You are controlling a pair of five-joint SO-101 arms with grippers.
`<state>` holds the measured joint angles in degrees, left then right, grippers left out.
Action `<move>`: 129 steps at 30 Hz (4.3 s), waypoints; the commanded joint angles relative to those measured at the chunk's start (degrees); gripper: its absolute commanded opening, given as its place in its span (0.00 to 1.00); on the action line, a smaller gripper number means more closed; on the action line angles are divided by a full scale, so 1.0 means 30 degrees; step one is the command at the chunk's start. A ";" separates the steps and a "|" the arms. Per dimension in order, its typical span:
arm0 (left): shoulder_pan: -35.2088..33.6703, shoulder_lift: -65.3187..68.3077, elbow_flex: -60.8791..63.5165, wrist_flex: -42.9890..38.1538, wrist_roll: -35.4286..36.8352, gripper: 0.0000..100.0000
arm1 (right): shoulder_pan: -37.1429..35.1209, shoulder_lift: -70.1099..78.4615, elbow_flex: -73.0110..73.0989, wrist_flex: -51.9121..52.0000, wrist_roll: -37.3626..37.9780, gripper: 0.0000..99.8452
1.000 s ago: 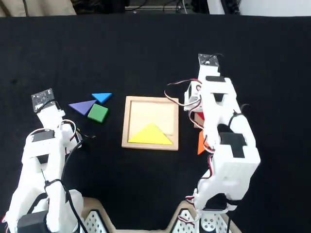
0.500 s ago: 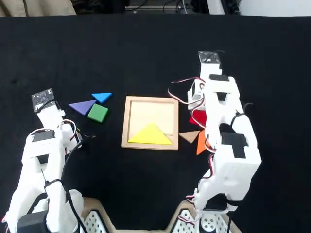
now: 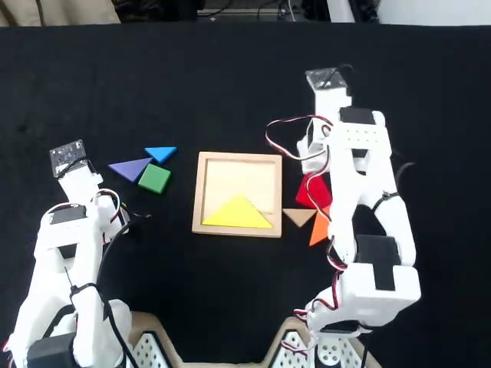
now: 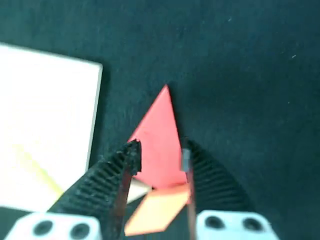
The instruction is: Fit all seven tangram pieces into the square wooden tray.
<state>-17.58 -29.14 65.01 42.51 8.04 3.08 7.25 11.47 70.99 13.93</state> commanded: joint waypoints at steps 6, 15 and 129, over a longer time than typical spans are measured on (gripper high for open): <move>0.0220 -0.0498 -0.0073 -0.0293 -0.0147 0.16 | -0.0996 -0.0952 0.2242 -0.0762 0.1846 0.38; 0.0220 -0.0498 -0.0073 -0.0293 -0.0147 0.15 | -0.1875 -0.1011 0.5172 -0.3780 0.1963 0.38; -0.0571 -0.0498 -0.0190 -0.0293 0.0029 0.15 | -0.7619 -0.7956 0.8073 -0.4571 1.5414 0.04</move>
<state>-20.04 -29.14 65.01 42.51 8.04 -22.07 -16.31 34.33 63.34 71.16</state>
